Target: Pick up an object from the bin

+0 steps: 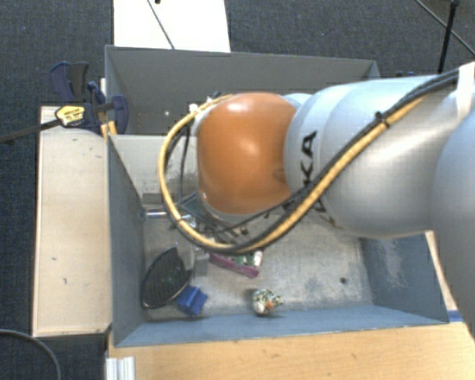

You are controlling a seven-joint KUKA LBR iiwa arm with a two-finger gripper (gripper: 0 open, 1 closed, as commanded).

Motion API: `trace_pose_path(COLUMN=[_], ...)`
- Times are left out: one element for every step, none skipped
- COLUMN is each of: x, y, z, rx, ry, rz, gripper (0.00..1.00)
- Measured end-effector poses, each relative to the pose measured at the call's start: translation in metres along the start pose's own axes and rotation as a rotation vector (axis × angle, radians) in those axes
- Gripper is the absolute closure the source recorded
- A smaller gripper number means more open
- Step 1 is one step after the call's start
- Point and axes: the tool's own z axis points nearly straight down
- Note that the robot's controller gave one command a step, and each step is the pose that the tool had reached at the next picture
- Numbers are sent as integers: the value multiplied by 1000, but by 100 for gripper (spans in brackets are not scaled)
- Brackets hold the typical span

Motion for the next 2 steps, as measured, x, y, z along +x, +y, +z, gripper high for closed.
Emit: trace_pose_path(x=[2, 1], y=[8, 8], z=[54, 52], rx=[1, 1], ry=[13, 10], rz=[-376, -374], gripper=[100, 0])
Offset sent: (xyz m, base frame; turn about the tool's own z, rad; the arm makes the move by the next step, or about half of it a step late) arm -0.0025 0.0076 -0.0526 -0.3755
